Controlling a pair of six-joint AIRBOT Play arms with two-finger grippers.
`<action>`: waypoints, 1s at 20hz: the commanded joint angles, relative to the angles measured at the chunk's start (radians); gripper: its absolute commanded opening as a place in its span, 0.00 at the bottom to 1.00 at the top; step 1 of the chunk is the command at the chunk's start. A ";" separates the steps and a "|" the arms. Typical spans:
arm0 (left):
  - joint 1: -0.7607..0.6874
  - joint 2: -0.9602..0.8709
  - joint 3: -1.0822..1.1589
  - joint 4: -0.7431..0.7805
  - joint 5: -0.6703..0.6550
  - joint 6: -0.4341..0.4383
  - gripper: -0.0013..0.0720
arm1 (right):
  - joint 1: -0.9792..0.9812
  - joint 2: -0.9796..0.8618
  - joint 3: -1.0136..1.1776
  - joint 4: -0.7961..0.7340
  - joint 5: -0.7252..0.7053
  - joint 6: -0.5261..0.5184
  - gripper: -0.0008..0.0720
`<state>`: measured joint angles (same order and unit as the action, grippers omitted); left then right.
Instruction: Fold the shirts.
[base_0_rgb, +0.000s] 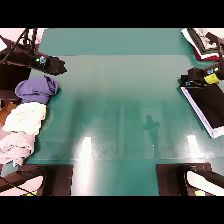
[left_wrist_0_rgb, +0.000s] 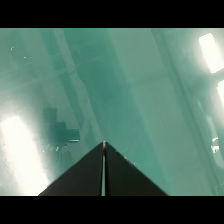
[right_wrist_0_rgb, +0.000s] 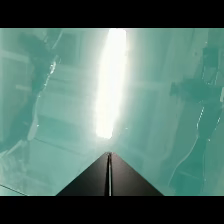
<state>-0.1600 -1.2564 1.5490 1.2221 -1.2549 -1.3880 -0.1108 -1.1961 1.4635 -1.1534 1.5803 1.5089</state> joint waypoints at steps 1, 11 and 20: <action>0.000 0.001 0.001 0.000 0.000 0.000 0.05 | 0.003 0.000 0.001 0.001 -0.010 0.000 0.03; 0.000 0.001 0.001 0.000 0.000 0.000 0.05 | 0.003 0.000 0.001 0.001 -0.010 0.000 0.03; 0.013 -0.042 -0.016 0.498 0.110 -0.150 0.87 | 0.003 0.000 -0.001 0.000 -0.009 0.000 0.03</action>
<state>-0.1562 -1.2736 1.5440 1.4319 -1.1732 -1.4380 -0.1089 -1.1961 1.4635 -1.1530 1.5700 1.5089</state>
